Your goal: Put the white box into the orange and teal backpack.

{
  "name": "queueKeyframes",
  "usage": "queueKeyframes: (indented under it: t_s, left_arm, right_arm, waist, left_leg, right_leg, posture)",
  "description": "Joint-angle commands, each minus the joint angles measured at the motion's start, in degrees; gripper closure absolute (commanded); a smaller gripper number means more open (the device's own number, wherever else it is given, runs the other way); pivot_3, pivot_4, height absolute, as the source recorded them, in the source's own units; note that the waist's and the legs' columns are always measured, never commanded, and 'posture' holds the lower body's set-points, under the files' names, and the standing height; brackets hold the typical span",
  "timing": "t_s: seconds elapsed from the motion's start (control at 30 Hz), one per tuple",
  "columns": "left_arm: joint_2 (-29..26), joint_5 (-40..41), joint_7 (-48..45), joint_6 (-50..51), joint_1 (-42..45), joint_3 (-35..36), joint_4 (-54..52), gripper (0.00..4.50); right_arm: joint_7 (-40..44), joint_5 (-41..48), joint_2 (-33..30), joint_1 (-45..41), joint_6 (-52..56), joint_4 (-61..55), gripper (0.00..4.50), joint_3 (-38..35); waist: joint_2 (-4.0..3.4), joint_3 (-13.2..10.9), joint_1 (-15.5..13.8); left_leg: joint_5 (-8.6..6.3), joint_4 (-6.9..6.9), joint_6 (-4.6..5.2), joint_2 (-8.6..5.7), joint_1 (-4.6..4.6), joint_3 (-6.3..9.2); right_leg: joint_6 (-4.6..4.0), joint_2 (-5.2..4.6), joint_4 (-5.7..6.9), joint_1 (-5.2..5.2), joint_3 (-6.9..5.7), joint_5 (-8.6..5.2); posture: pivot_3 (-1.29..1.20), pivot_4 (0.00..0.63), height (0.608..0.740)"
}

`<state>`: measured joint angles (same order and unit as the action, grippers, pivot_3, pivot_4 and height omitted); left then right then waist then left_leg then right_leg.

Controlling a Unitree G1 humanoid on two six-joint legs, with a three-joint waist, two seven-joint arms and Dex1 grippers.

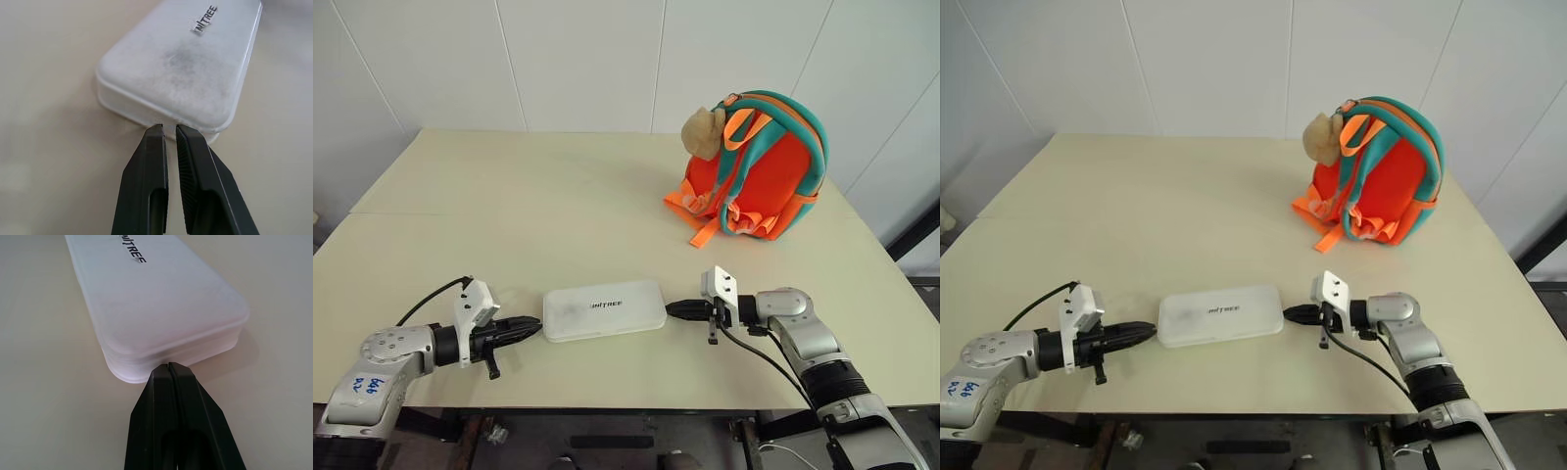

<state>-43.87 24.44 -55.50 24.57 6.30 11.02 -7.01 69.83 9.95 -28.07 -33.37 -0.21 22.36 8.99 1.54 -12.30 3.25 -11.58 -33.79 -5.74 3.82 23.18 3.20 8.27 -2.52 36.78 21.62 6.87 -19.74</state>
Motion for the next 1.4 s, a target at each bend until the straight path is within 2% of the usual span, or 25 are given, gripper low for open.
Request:
queueKeyframes:
  t_s: [0.03, 0.7, 0.9, 1.17, 1.2, 1.27, 1.4]
  left_arm:
    - [-0.1, 0.6, -0.2, -0.1, -0.1, -0.4, -2.1, 4.06]
    - [7.0, -4.9, -4.9, -4.2, 11.8, -11.9, 6.9, 4.06]
    - [8.2, -5.1, -6.9, -4.3, 13.0, -13.3, 7.3, 4.06]
    - [8.4, -6.6, -5.7, -3.2, 13.1, -13.5, 7.1, 4.06]
    - [8.1, -7.0, -5.5, -2.6, 13.0, -13.8, 7.1, 3.88]
    - [8.1, -7.7, -4.1, -1.8, 12.8, -13.6, 7.1, 3.48]
    - [9.3, -6.5, -2.2, -0.2, 11.9, -12.2, 6.5, 2.31]
  right_arm:
    - [0.6, 0.5, 0.7, 0.1, -0.7, -2.2, 4.46, 0.5]
    - [-1.0, 3.5, -3.5, 11.3, 10.7, -19.2, 4.46, -2.8]
    - [-2.2, 3.2, -5.6, 13.2, 11.1, -19.6, 4.46, -5.3]
    - [-2.9, 3.2, -5.4, 13.2, 11.9, -19.0, 4.46, -5.1]
    - [-2.9, 3.3, -5.5, 13.2, 12.8, -19.1, 4.49, -5.0]
    - [-2.7, 3.3, -5.9, 13.3, 13.7, -19.3, 4.11, -4.8]
    - [-2.9, 3.3, -7.1, 12.8, 14.2, -18.4, 2.96, -6.1]
  waist:
    - [0.00, 0.0, 0.0]
    - [0.01, 0.0, -0.6]
    - [0.02, 0.0, -1.3]
    - [0.02, 0.0, -1.4]
    - [0.03, 0.0, -1.4]
    - [0.04, 0.0, -1.4]
    - [0.04, 0.0, -1.5]
  left_leg:
    - [0.00, 0.00, 0.00, 0.00, 0.00, 0.00]
    - [-0.01, -0.03, -0.01, -0.02, 0.02, 0.00]
    - [-0.01, -0.07, -0.01, -0.02, 0.02, 0.00]
    - [-0.01, -0.07, -0.01, -0.02, 0.02, 0.00]
    - [-0.01, -0.07, -0.01, -0.02, 0.01, 0.00]
    - [-0.01, -0.07, -0.01, -0.02, 0.01, 0.00]
    - [-0.02, -0.06, 0.00, -0.02, 0.00, 0.00]
  right_leg:
    - [0.00, 0.00, 0.00, 0.00, 0.00, 0.00]
    - [0.02, -0.01, -0.09, -0.04, -0.01, 0.00]
    - [0.06, -0.01, -0.16, -0.08, 0.00, 0.02]
    - [0.06, -0.01, -0.18, -0.08, 0.00, 0.02]
    - [0.06, 0.00, -0.18, -0.08, 0.00, 0.02]
    - [0.06, 0.00, -0.18, -0.09, 0.00, 0.02]
    - [0.06, -0.01, -0.21, -0.11, 0.00, 0.02]
  posture:
    - [0.00, 0.150, 0.740]
    - [0.00, 0.150, 0.740]
    - [0.00, 0.150, 0.740]
    - [0.00, 0.150, 0.740]
    - [0.00, 0.150, 0.740]
    - [0.00, 0.150, 0.740]
    - [0.00, 0.150, 0.740]
